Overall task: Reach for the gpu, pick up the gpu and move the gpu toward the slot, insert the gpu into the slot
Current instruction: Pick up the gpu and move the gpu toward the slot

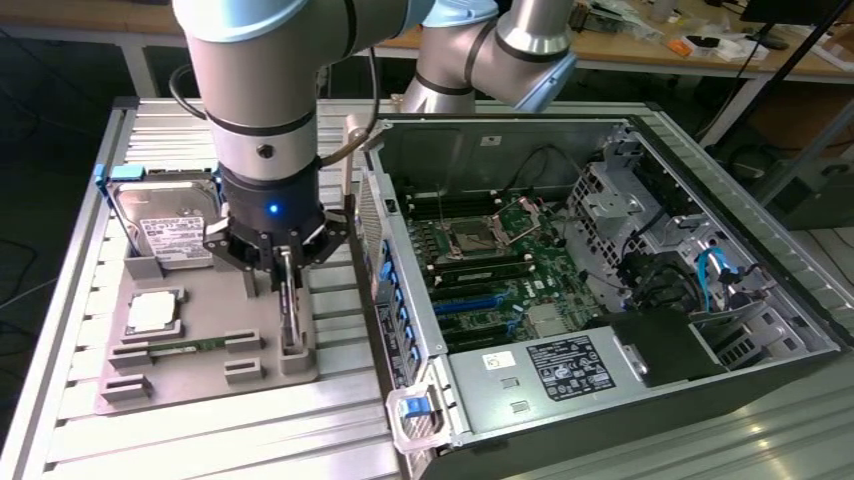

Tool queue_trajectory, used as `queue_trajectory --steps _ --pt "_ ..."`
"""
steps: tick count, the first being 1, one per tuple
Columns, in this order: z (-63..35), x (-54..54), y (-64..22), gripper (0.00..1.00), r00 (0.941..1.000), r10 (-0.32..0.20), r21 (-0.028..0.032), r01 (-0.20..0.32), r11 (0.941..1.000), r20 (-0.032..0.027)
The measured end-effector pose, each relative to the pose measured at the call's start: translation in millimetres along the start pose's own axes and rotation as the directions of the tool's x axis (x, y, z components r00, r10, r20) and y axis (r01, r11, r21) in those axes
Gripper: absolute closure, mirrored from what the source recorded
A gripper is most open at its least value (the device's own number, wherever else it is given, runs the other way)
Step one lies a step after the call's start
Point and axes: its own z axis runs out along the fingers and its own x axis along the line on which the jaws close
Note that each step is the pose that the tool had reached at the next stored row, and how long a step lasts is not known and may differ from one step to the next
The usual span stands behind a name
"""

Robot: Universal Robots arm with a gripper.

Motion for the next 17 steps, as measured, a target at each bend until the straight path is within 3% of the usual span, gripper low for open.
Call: queue_trajectory --steps 17 --pt "-42.1 -0.9 0.8 0.73 1.0000 0.000 0.0000 0.000 1.0000 -0.0001"
